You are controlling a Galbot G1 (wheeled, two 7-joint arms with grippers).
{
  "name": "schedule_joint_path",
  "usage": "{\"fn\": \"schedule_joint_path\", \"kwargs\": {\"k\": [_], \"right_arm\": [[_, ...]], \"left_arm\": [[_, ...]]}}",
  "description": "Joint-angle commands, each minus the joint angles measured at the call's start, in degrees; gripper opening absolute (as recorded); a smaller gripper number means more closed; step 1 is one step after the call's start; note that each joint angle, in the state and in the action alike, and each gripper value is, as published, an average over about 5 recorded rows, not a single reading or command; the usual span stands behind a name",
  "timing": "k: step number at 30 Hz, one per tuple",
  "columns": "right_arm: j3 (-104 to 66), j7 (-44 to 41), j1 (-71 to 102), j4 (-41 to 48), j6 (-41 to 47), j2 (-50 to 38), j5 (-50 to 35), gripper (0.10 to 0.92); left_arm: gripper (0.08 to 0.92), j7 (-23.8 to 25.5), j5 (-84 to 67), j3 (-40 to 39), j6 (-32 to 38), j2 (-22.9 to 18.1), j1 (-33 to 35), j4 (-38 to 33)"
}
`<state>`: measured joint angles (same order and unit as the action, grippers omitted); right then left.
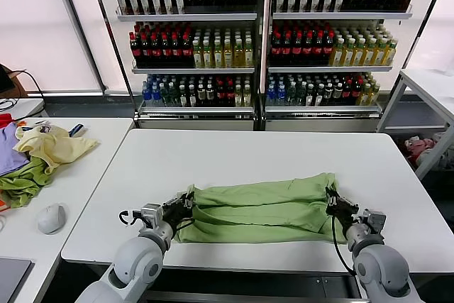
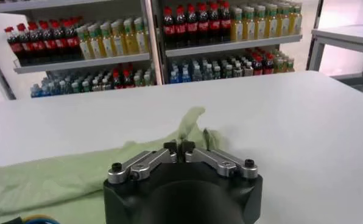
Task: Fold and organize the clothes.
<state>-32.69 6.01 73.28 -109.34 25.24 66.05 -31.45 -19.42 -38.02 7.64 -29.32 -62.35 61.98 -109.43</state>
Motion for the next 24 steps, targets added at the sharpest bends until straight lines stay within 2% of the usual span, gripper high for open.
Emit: {"fn": "schedule_joint_path", "kwargs": {"k": [1,7,13,18,21,24], "right_arm": [[-1.41,0.45,4.82,-4.43,0.34,0.35,1.60,0.289],[-1.67,0.30,6.14,-6.21,-0.07,0.43,2.13,0.462],[-0.24,0.21,6.64,-6.90,-0.45,0.92,3.39,0.635],[0.26,0.20,6.44,-6.78,-0.58,0.81,3.47,0.775],[0.40,0.21,6.51,-6.87,-0.70,0.83,3.52,0.815],[0.70,0.22,6.73,-7.26,-0.76,1.02,3.74,0.822]], "left_arm": [[0.290,-1.91,9.85,0.34,0.94,-0.79,3.27,-3.37],[0.463,-6.23,18.45,0.66,3.48,-6.38,6.41,-5.11],[0.637,-9.02,22.14,-0.21,3.78,-12.91,7.39,-0.69],[0.774,-10.05,24.13,-0.74,3.33,-15.43,7.38,2.27],[0.814,-11.32,25.56,-0.90,2.64,-16.20,7.21,4.21],[0.815,-12.38,27.04,-0.93,2.30,-16.71,7.14,5.69]]}}
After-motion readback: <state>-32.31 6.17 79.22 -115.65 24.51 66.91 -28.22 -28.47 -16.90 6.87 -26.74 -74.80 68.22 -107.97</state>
